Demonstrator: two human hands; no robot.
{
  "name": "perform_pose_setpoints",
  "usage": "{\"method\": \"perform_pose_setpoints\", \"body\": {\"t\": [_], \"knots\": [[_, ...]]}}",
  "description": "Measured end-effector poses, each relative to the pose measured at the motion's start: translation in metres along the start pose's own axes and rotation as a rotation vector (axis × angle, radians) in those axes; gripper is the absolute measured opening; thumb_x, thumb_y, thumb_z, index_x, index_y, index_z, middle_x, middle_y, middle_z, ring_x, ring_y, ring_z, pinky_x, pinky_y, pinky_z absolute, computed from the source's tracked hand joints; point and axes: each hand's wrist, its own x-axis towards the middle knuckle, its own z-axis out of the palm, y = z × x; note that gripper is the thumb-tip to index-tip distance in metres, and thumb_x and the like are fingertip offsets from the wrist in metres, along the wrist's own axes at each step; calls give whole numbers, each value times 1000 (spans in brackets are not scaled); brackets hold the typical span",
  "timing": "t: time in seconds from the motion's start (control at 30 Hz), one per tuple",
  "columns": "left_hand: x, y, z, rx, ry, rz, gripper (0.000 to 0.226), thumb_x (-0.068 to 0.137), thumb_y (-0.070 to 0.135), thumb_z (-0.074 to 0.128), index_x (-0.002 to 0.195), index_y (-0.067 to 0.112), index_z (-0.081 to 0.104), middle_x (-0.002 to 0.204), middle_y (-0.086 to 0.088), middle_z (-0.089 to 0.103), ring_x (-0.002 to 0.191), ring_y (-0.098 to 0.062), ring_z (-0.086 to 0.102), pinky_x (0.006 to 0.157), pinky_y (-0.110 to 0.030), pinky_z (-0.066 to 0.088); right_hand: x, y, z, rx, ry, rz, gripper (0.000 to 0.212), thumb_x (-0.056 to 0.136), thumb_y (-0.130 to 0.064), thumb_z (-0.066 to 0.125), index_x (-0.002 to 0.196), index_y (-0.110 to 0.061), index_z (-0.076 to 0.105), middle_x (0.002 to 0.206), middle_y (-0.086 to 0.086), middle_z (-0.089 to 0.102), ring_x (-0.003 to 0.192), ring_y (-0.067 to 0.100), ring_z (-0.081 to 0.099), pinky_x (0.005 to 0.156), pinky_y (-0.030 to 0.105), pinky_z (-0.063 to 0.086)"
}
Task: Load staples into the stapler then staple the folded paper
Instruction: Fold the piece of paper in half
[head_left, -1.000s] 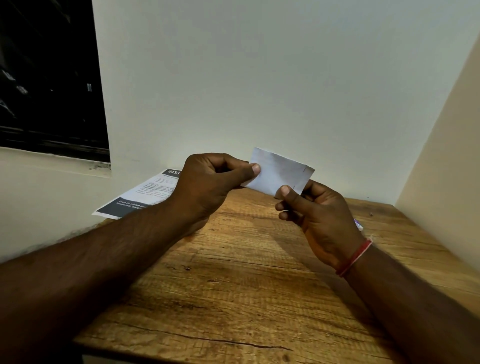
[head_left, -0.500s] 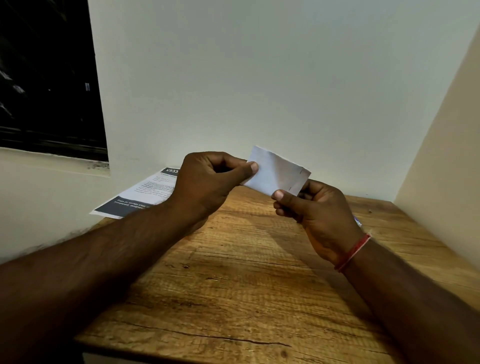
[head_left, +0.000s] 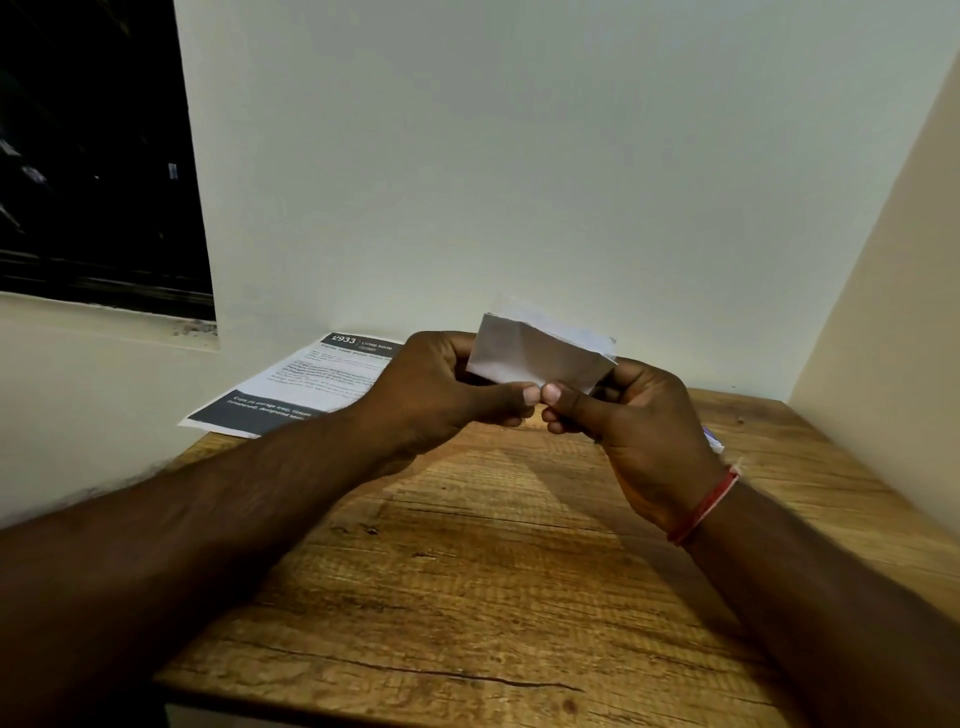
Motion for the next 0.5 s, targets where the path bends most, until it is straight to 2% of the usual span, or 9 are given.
{"method": "perform_pose_setpoints", "body": {"t": [0.1, 0.2, 0.33, 0.43, 0.5], "knots": [[-1, 0, 1, 3, 31, 1, 41, 85, 10, 97, 123, 5, 83, 110, -15, 88, 101, -37, 86, 94, -52, 71, 0, 3, 0, 7, -20, 2, 25, 88, 1, 83, 112, 7, 78, 100, 30, 80, 76, 26, 76, 72, 33, 64], [-2, 1, 4, -38, 65, 4, 38, 85, 5, 96, 120, 3, 83, 106, -17, 88, 95, -35, 86, 91, -46, 72, -1, 2, 1, 51, -18, 19, 24, 89, -1, 83, 113, 2, 79, 96, 21, 82, 79, 25, 76, 74, 32, 65], [2, 2, 3, -105, 113, 24, 35, 86, 2, 94, 119, 0, 83, 108, -22, 86, 98, -37, 86, 96, -49, 70, 0, 1, 2, 94, 20, 48, 28, 88, -5, 84, 115, 0, 79, 91, 17, 80, 77, 24, 74, 73, 32, 64], [5, 5, -4, -157, 154, 44, 33, 84, 1, 95, 114, -3, 83, 104, -29, 83, 92, -32, 85, 93, -45, 70, 1, 2, 1, 120, 49, 61, 28, 87, -3, 85, 114, 3, 79, 90, 18, 79, 76, 25, 73, 72, 31, 64], [7, 6, -7, -172, 163, 49, 35, 83, 0, 95, 116, -5, 81, 101, -27, 83, 91, -32, 85, 91, -45, 70, 2, 0, 1, 120, 56, 59, 26, 88, -2, 84, 113, 1, 79, 89, 17, 80, 75, 24, 74, 71, 30, 65]]}}
